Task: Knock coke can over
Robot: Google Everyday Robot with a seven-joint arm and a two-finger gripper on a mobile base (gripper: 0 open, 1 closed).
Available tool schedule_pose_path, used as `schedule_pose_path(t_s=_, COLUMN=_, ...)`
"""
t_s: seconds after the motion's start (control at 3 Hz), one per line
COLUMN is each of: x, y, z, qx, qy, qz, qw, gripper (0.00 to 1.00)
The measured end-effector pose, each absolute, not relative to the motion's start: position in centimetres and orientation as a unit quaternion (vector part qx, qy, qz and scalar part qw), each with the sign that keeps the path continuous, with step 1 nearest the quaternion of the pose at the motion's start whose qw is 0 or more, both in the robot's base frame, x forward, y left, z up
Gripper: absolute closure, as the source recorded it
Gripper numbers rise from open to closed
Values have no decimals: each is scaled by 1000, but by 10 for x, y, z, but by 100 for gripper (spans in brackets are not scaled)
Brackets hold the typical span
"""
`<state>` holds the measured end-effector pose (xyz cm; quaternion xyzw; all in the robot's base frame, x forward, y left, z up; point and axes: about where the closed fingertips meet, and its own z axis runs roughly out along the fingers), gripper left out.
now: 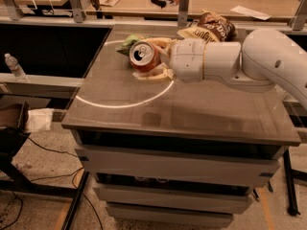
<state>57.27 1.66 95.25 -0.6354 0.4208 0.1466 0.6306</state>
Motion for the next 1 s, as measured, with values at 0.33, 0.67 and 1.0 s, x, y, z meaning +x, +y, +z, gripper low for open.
schedule_pose_path(t_s=0.33, x=571, y=20, z=958, qx=-691, qy=355, qz=82, qw=624, gripper=100)
schedule_pose_path(t_s=0.67, x=573, y=20, z=956, qx=-746, qy=286, qz=32, qw=601, gripper=100)
schedule_pose_path(t_s=1.0, x=575, y=20, z=946, qx=-803, qy=237, qz=1, qw=547, gripper=100)
